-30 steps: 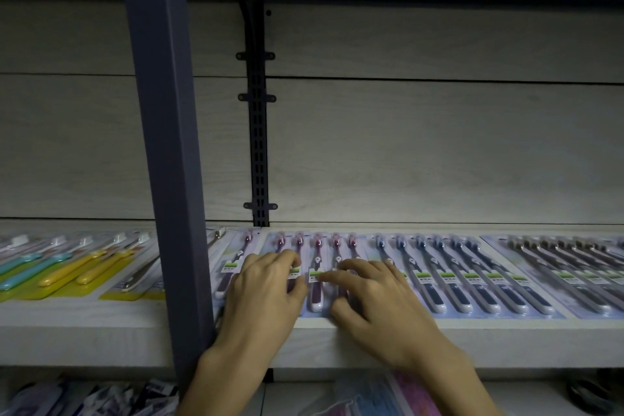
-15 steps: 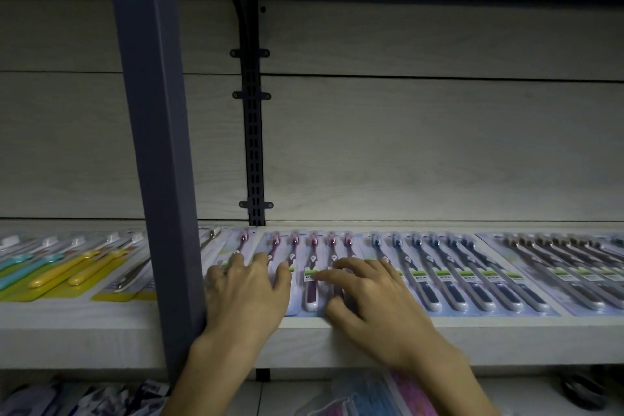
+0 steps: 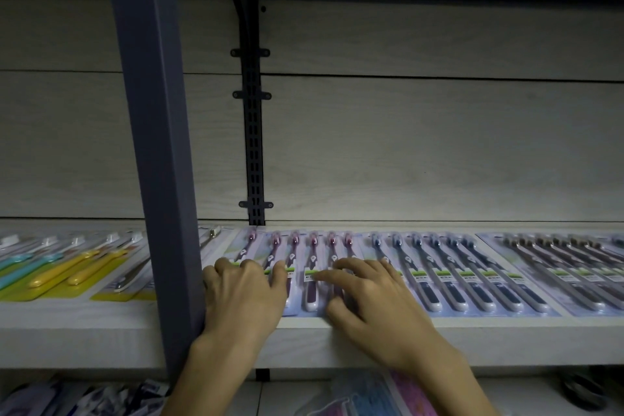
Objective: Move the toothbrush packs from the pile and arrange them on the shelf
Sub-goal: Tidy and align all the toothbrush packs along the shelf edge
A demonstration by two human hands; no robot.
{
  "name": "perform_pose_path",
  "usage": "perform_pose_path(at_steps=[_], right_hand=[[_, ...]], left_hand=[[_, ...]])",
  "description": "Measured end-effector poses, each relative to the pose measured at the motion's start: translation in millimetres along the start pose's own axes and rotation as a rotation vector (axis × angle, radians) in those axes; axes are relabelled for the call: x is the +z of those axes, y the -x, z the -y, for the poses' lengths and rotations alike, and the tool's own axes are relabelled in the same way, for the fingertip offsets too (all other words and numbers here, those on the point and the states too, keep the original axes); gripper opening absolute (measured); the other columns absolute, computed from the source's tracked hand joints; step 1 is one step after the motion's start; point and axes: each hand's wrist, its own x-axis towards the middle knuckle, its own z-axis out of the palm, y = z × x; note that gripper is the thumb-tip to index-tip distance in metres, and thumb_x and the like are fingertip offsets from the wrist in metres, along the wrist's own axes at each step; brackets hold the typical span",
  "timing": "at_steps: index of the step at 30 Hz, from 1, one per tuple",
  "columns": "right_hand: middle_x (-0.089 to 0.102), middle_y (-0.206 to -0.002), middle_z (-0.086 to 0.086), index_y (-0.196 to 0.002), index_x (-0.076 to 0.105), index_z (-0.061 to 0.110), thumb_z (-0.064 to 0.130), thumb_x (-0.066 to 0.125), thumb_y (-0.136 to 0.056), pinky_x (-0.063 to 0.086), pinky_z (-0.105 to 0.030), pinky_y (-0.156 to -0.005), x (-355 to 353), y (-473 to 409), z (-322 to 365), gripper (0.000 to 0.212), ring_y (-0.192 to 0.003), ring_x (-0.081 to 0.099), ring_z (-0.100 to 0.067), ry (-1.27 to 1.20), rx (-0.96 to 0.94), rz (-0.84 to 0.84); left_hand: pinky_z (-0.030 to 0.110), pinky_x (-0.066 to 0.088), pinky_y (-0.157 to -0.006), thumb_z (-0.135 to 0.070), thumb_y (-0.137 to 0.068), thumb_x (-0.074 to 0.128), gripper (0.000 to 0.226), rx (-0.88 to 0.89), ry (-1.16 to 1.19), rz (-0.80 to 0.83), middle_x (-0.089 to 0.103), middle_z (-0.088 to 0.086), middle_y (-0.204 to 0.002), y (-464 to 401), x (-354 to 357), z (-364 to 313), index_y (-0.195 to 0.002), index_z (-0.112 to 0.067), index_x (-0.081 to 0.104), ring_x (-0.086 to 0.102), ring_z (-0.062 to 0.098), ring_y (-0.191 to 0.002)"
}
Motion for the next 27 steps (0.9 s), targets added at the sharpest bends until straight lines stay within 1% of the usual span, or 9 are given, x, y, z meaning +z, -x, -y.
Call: perform_pose_path(at_steps=[5, 11, 16, 20, 22, 24, 27], right_hand=[[0.046, -0.134, 0.017, -0.132, 0.046, 0.047, 0.055, 0.013, -0.073, 0.020, -0.033, -0.112, 1, 0, 0, 0.068, -0.124, 0.039, -0.010, 0.004, 0.000, 0.002], [0.046, -0.135, 0.015, -0.132, 0.045, 0.047, 0.055, 0.015, -0.073, 0.021, -0.037, -0.112, 2, -1, -1, 0.066, -0.124, 0.040, -0.011, 0.005, 0.004, 0.005], [0.046, -0.134, 0.015, -0.132, 0.046, 0.047, 0.054, 0.015, -0.073, 0.022, -0.036, -0.112, 1, -1, 0, 0.066, -0.124, 0.040, -0.011, 0.002, 0.008, 0.005], [0.047, -0.133, 0.016, -0.131, 0.046, 0.047, 0.055, 0.015, -0.073, 0.021, -0.036, -0.112, 1, 0, 0, 0.066, -0.124, 0.040, -0.011, 0.002, 0.013, 0.010], [0.047, -0.132, 0.016, -0.131, 0.047, 0.047, 0.055, 0.015, -0.074, 0.021, -0.036, -0.112, 0, -1, 2, 0.066, -0.123, 0.041, -0.011, -0.005, 0.014, 0.012], [0.047, -0.132, 0.017, -0.131, 0.046, 0.047, 0.055, 0.015, -0.074, 0.021, -0.036, -0.112, -1, 0, 2, 0.066, -0.123, 0.041, -0.011, -0.005, 0.014, 0.013], [0.048, -0.131, 0.016, -0.132, 0.047, 0.047, 0.054, 0.016, -0.075, 0.023, -0.035, -0.111, -1, 1, 3, 0.065, -0.122, 0.041, -0.011, -0.005, 0.020, 0.011]], left_hand=[[0.035, 0.033, -0.096, -0.051, -0.097, 0.028, 0.054, -0.022, 0.004, -0.022, 0.055, 0.014, -0.115, 0, 2, 0, -0.103, -0.010, 0.063, 0.042, 0.028, -0.111], [0.035, 0.033, -0.094, -0.055, -0.094, 0.031, 0.055, -0.044, 0.001, -0.090, 0.050, 0.016, -0.121, -1, 7, 1, -0.115, -0.011, 0.056, 0.041, 0.030, -0.115], [0.036, 0.035, -0.093, -0.056, -0.095, 0.027, 0.053, -0.029, -0.008, -0.051, 0.052, 0.015, -0.121, -2, 10, 1, -0.120, -0.015, 0.051, 0.043, 0.030, -0.114], [0.036, 0.035, -0.093, -0.055, -0.095, 0.028, 0.052, -0.024, 0.014, -0.062, 0.049, 0.014, -0.123, -3, 12, 2, -0.123, -0.017, 0.049, 0.042, 0.030, -0.116], [0.037, 0.035, -0.096, -0.056, -0.094, 0.028, 0.053, 0.008, 0.032, -0.083, 0.046, 0.012, -0.128, -7, 16, 4, -0.126, -0.018, 0.048, 0.041, 0.029, -0.119], [0.037, 0.037, -0.098, -0.055, -0.094, 0.029, 0.052, 0.082, 0.091, -0.116, 0.045, 0.008, -0.133, -10, 20, 6, -0.127, -0.021, 0.049, 0.042, 0.027, -0.120], [0.033, 0.041, -0.093, -0.056, -0.095, 0.027, 0.049, 0.202, 0.118, -0.131, 0.055, -0.002, -0.128, -9, 21, 8, -0.126, -0.027, 0.051, 0.047, 0.020, -0.115]])
